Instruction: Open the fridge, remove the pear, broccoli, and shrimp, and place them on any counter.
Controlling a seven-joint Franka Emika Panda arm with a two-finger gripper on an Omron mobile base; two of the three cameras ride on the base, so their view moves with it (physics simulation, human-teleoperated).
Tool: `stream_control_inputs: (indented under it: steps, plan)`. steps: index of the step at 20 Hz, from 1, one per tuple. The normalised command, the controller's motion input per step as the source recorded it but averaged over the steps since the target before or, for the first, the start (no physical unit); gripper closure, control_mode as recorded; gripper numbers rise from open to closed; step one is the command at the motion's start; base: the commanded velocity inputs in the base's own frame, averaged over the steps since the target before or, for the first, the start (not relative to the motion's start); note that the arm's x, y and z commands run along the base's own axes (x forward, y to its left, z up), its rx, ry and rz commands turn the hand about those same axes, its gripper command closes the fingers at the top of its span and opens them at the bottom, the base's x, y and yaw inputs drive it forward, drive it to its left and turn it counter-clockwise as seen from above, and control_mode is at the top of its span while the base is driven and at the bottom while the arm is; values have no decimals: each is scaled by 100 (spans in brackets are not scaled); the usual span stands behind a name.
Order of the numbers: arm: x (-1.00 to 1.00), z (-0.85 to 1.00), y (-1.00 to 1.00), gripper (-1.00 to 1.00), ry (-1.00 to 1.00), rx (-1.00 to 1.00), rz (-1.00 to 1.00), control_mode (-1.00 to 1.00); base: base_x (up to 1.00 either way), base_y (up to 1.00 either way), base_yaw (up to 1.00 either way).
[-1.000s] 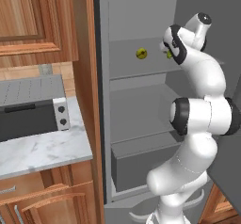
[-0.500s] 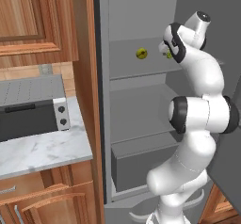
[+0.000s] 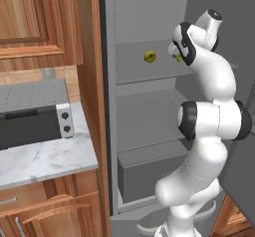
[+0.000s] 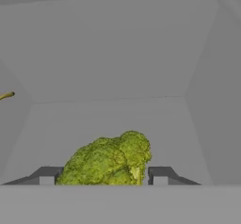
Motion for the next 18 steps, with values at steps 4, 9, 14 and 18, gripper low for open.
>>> stream_control_inputs:
  steps: [4,9,14,18]
  plan:
    - [-74,11,0,100,-19,0,0,-100,0,0,0]
    - [-99,25,3,100,-19,0,0,-100,0,0,0]
    - [-100,43,2,100,-4,0,0,-100,0,0,0]
    - [-100,39,6,100,0,-2,0,-100,0,0,0]
